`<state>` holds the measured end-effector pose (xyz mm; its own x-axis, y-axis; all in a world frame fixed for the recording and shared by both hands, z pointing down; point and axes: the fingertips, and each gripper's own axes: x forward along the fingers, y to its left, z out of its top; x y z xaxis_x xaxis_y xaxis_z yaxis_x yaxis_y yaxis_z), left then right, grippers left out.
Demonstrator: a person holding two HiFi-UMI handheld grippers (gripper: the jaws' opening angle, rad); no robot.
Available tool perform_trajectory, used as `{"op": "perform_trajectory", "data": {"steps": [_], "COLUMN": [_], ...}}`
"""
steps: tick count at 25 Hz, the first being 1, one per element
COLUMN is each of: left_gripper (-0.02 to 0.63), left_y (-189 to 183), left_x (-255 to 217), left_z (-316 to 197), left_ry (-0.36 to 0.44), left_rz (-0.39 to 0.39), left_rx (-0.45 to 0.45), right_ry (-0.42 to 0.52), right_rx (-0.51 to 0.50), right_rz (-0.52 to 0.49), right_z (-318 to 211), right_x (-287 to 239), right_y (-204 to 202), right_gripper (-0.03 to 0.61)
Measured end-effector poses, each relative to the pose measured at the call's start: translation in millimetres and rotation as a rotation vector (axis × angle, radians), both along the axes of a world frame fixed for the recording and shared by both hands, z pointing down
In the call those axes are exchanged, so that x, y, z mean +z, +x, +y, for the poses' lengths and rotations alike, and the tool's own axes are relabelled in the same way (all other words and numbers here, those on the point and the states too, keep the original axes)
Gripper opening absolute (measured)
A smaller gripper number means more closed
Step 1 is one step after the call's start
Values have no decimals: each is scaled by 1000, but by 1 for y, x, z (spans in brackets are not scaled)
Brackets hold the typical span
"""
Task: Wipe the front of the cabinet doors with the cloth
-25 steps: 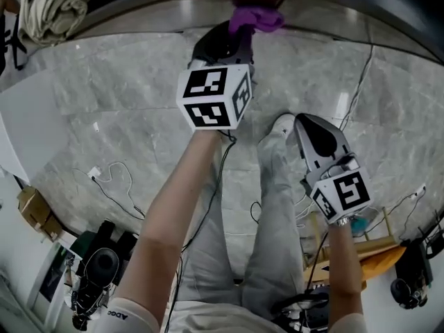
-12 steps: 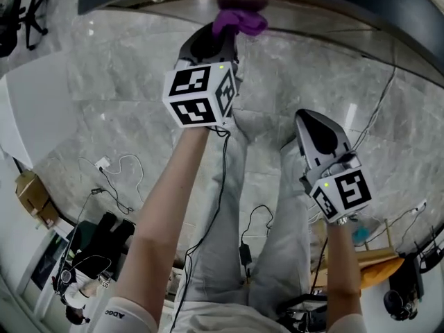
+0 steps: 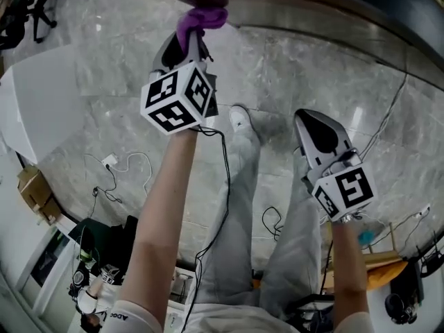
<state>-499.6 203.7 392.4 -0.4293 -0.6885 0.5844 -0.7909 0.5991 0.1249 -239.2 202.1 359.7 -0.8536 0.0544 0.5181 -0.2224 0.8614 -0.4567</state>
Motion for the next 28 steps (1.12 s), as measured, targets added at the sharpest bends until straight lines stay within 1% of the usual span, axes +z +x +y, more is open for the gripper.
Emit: {"op": "perform_trajectory", "data": {"steps": [2,5,7,10,12,15,19,21,23,26,28], "left_gripper": [89,89,89,89,89,89,89,89,89,89,89], "left_y": [6,36,68,126,168,223,277,295,304,303,294], "left_x": [-3,3,13,28,39,52,68,76,82,90,95], "left_z": [4,7,3,-10,-27,-65,-122,-150,-175,-198,-200], "left_ry": [-2,-34,-59,-87,-94,-86,-77,-74,-68,-68,-79], "left_rz": [-2,1,19,54,82,114,144,161,164,158,160], "left_rx": [-6,34,86,172,215,276,362,392,405,406,402], "right_ry": [5,5,6,7,7,8,-4,-8,-9,-18,-24], "right_rx": [-4,0,12,14,9,21,63,81,100,149,183], "right_rz": [2,0,2,9,21,40,77,94,101,107,108], "right_z": [-3,-12,-21,-36,-48,-66,-85,-96,-106,-117,-119], "right_x": [-3,-5,-5,-3,-1,5,19,26,32,43,48], "right_y": [6,22,36,64,88,127,174,194,210,225,224], "right_gripper": [28,28,27,28,27,27,27,28,28,28,28]}}
